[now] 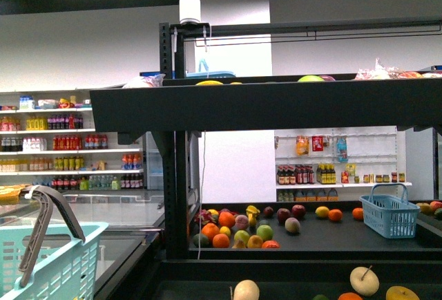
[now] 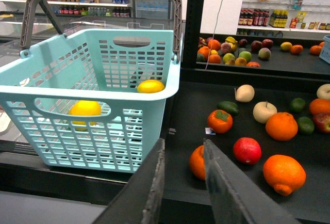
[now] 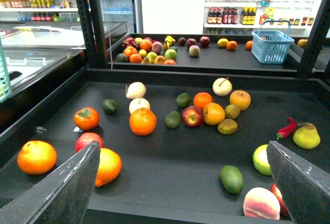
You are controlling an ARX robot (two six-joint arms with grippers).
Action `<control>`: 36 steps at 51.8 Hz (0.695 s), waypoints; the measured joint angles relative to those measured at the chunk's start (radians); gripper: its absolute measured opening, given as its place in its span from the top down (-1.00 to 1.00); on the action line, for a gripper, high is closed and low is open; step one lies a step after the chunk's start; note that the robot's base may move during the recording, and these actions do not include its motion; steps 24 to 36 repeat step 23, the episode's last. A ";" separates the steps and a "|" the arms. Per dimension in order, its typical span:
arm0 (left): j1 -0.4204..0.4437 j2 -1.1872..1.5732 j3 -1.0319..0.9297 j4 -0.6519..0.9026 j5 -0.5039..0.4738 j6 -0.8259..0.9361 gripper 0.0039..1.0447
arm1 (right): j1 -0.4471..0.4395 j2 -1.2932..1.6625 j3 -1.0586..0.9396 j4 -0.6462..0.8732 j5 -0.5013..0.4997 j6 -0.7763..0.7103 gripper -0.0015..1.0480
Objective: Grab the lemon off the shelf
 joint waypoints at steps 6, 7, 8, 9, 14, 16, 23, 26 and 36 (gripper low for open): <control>0.000 0.000 0.000 0.000 0.000 0.000 0.01 | 0.000 0.000 0.000 0.000 0.000 0.000 -0.85; 0.000 0.000 0.000 0.000 0.000 0.000 -0.06 | 0.000 0.000 0.000 0.000 0.000 0.000 -0.85; 0.000 0.000 0.000 0.000 0.000 0.000 -0.13 | 0.000 0.000 0.000 0.000 0.000 0.000 -0.85; 0.000 0.000 0.000 0.000 0.000 0.000 -0.20 | 0.000 0.000 0.000 0.000 0.000 0.000 -0.85; 0.000 0.000 0.000 0.000 0.000 0.000 -0.61 | 0.000 0.000 0.000 0.000 0.000 0.000 -0.85; 0.000 0.000 0.000 0.000 0.000 0.000 -0.78 | 0.000 0.000 0.000 0.000 0.000 0.000 -0.85; 0.000 0.000 0.000 0.000 0.000 0.002 -0.85 | 0.000 0.000 0.000 0.000 0.000 0.000 -0.85; 0.000 0.000 0.000 0.000 0.000 0.002 -0.85 | 0.000 0.000 0.000 0.000 0.000 0.000 -0.85; 0.000 0.000 0.000 0.000 0.000 0.002 -0.85 | 0.000 0.000 0.000 0.000 0.000 0.000 -0.85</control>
